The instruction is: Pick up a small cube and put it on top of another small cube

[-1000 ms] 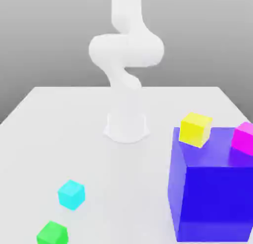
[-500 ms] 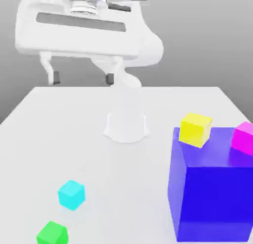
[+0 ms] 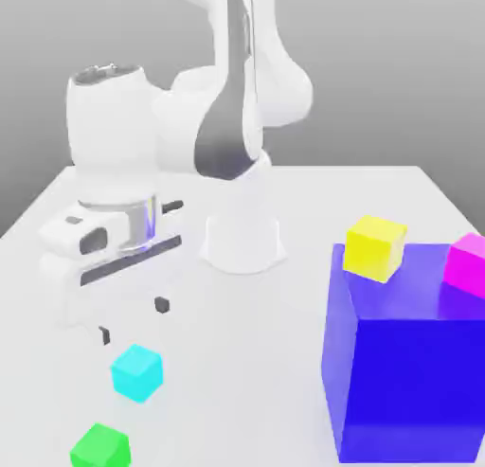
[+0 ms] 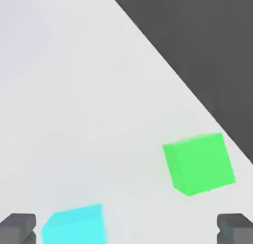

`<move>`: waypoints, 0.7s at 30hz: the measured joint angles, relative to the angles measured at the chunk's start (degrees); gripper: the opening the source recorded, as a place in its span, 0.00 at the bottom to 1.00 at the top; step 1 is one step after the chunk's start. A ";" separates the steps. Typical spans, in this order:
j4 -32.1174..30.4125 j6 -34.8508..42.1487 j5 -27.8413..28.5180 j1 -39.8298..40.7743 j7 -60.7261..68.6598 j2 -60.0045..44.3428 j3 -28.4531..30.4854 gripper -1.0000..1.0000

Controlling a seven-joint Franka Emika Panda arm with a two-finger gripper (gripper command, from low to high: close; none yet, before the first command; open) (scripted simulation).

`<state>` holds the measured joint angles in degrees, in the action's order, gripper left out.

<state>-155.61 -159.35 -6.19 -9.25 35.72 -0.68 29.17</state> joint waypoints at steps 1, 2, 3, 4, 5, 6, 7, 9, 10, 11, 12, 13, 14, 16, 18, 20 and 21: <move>-0.72 -0.83 -0.46 0.68 2.69 -1.46 -0.18 0.50; -1.35 -1.71 -0.99 1.33 5.22 -2.94 -0.50 0.50; -1.44 -2.77 -2.51 2.06 7.41 -4.57 -1.46 0.50; -1.27 -3.92 -4.59 2.95 9.49 -6.28 -2.74 0.50; -0.96 -5.10 -6.82 4.20 11.43 -8.01 -4.47 0.50; -0.59 -6.31 -9.16 5.62 13.32 -9.75 -6.41 0.50; -0.18 -7.53 -11.45 7.27 15.11 -11.47 -8.57 0.50; 0.66 -10.03 -15.65 11.04 18.35 -14.86 -13.29 0.50; 1.07 -11.33 -17.42 13.16 19.72 -16.53 -15.82 0.50; 1.33 -12.21 -18.51 14.64 20.55 -17.64 -17.54 0.00; 1.33 -12.21 -18.51 14.64 20.55 -17.64 -17.54 0.00; 1.33 -12.19 -18.51 14.64 20.56 -17.64 -17.54 0.00; 1.33 -12.14 -18.52 14.64 20.57 -17.64 -17.54 0.00; 1.33 -12.03 -18.54 14.63 20.58 -17.64 -17.53 0.00; 1.33 -12.08 -18.56 14.67 20.60 -17.65 -17.58 0.00; 0.69 -10.21 -15.43 11.96 18.22 -15.11 -14.16 0.00; 0.28 -9.08 -13.24 10.59 16.57 -13.53 -12.29 0.00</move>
<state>-155.33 -168.43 -19.43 1.33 52.29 -14.21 16.88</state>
